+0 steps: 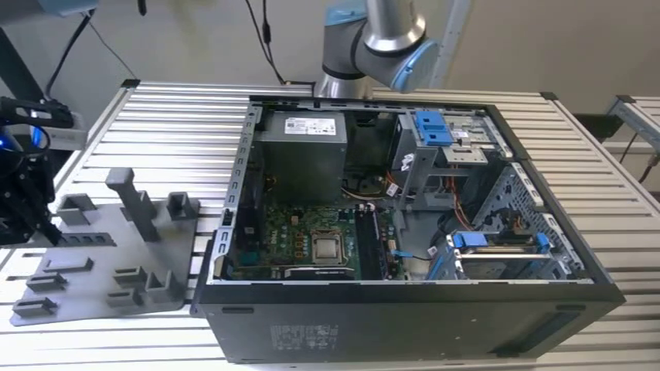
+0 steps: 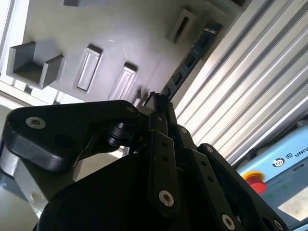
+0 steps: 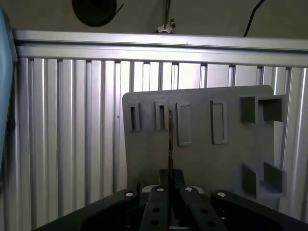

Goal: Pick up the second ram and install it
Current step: 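Pick up the second ram and move it above second insertion slot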

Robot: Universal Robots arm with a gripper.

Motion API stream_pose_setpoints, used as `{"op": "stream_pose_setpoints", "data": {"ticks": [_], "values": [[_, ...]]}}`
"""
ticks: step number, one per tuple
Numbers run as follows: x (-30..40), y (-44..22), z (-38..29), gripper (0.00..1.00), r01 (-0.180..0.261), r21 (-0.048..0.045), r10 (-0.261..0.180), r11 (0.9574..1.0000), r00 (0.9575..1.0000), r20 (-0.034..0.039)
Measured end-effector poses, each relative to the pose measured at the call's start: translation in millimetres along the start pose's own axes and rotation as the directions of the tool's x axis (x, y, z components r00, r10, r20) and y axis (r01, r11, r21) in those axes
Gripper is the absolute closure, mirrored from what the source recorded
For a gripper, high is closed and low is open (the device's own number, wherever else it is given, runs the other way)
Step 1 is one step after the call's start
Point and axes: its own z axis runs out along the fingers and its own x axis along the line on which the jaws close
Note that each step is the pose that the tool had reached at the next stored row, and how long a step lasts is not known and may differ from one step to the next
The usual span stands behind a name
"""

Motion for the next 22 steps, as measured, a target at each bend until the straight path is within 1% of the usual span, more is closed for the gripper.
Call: {"op": "stream_pose_setpoints", "data": {"ticks": [14, 22], "values": [[-0.3, 0.8, -23.8, 0.86, 0.0, 0.0, 0.0, 1.0, 1.0, 0.0], [-0.5, 0.9, -43.0, 0.86, 0.0, 0.0, 0.0, 1.0, 1.0, 0.0]]}}
